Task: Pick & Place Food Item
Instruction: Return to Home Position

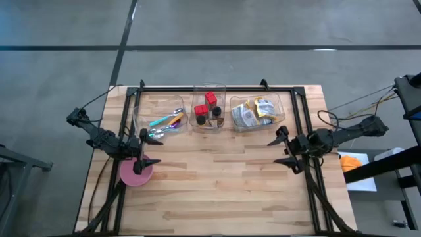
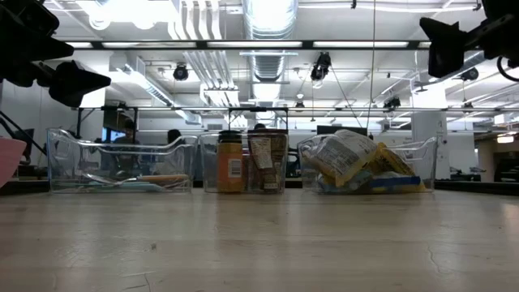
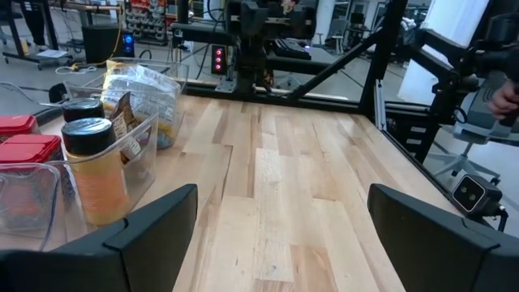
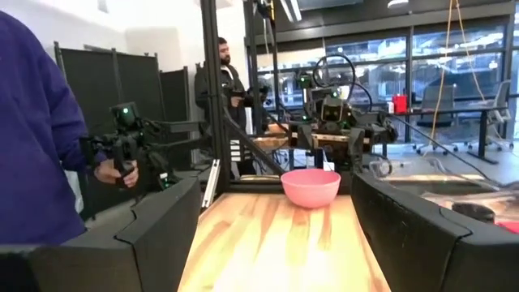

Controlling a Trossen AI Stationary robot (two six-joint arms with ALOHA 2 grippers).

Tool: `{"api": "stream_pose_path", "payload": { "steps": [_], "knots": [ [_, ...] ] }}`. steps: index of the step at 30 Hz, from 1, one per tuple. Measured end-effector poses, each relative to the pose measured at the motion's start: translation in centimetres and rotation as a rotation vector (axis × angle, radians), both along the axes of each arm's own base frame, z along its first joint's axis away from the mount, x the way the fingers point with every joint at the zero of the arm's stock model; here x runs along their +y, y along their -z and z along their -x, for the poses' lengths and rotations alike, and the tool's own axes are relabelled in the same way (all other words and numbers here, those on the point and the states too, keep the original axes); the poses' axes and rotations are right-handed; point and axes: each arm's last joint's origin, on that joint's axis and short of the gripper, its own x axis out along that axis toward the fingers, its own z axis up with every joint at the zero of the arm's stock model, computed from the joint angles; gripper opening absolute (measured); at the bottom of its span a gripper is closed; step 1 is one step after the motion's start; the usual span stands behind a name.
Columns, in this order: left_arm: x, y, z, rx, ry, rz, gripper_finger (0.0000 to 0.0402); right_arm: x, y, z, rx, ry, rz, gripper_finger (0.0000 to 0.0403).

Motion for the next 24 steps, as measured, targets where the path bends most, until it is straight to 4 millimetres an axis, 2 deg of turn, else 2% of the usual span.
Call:
{"api": "stream_pose_path", "payload": {
  "steps": [7,24],
  "knots": [
    [0.00,0.00,0.00,0.000,0.000,0.003,0.0366,-0.25,-0.10,0.72,-0.021,0.016,0.012,0.0316],
    [-0.01,0.02,0.00,0.001,0.001,0.003,0.0366,-0.19,0.38,0.55,0.027,0.015,0.030,0.0316]
  ]
}}
